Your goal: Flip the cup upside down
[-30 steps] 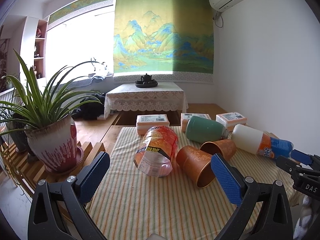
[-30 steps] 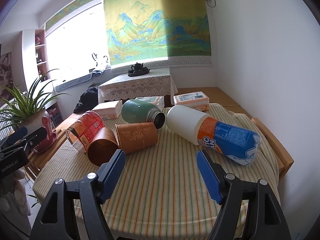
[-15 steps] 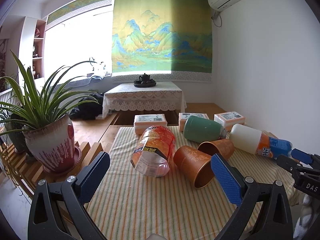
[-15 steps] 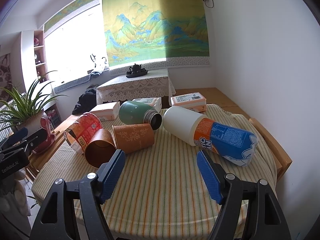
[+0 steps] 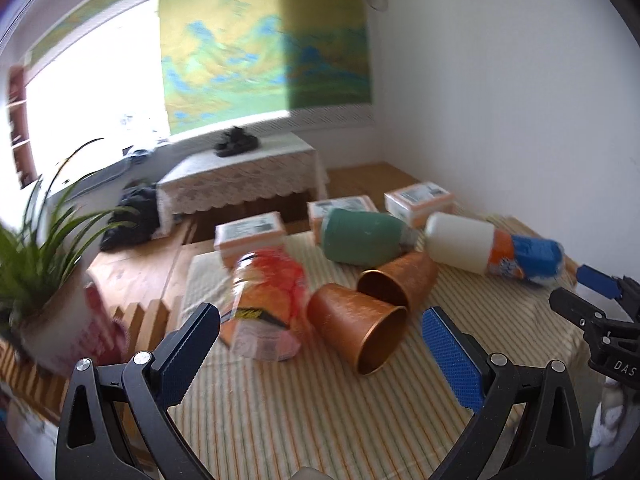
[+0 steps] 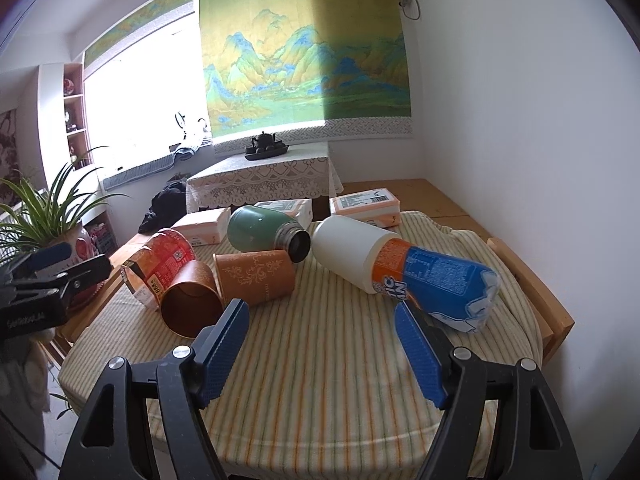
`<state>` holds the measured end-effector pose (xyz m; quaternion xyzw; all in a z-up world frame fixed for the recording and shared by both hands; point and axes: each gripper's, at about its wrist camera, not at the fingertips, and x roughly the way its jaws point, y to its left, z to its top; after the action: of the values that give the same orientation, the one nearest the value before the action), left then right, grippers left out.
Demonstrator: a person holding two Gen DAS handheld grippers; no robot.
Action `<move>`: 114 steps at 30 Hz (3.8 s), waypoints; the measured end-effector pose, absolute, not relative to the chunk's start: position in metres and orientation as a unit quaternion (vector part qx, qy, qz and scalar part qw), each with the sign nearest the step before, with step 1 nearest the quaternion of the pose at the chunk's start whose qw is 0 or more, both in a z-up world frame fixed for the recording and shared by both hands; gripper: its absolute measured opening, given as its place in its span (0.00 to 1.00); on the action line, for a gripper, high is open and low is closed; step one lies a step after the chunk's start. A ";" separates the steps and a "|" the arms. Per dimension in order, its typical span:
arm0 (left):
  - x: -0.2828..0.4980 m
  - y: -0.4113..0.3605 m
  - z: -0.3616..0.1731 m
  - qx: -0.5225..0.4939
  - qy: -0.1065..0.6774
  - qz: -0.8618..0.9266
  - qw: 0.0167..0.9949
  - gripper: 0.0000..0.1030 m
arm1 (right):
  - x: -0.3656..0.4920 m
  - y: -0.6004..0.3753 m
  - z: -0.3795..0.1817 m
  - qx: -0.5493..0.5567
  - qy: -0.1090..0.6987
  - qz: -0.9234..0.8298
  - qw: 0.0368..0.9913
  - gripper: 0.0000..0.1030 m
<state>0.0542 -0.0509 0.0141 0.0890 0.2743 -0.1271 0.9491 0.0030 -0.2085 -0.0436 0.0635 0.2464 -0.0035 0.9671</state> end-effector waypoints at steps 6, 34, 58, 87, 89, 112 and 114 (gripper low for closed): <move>0.103 -0.113 0.020 0.179 0.348 -0.193 0.900 0.99 | 0.000 -0.230 -0.053 0.084 0.252 -0.013 0.964 0.70; 0.223 -0.242 -0.062 0.348 0.554 -0.233 0.719 0.95 | -0.012 -0.300 -0.082 0.138 0.262 -0.046 0.954 0.71; 0.236 -0.265 -0.087 0.364 0.566 -0.252 0.695 0.68 | -0.005 -0.301 -0.088 0.150 0.274 -0.042 0.949 0.71; 0.214 -0.223 -0.091 0.135 0.673 -0.198 0.700 0.70 | -0.023 -0.302 -0.084 0.162 0.266 -0.029 0.950 0.71; 0.209 -0.217 -0.091 0.114 0.682 -0.202 0.694 0.79 | -0.024 -0.298 -0.082 0.157 0.268 -0.027 0.950 0.71; 0.095 -0.071 0.000 0.054 0.464 -0.207 0.860 0.82 | 0.046 -0.257 -0.065 0.302 0.435 0.040 0.848 0.76; 0.083 -0.055 -0.003 0.055 0.448 -0.191 0.872 0.82 | 0.058 -0.248 -0.066 0.296 0.451 0.030 0.841 0.76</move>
<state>0.0834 -0.0553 -0.0026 0.0554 0.4482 -0.1910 0.8715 0.0580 -0.2483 -0.0657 0.2964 0.4511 0.0298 0.8413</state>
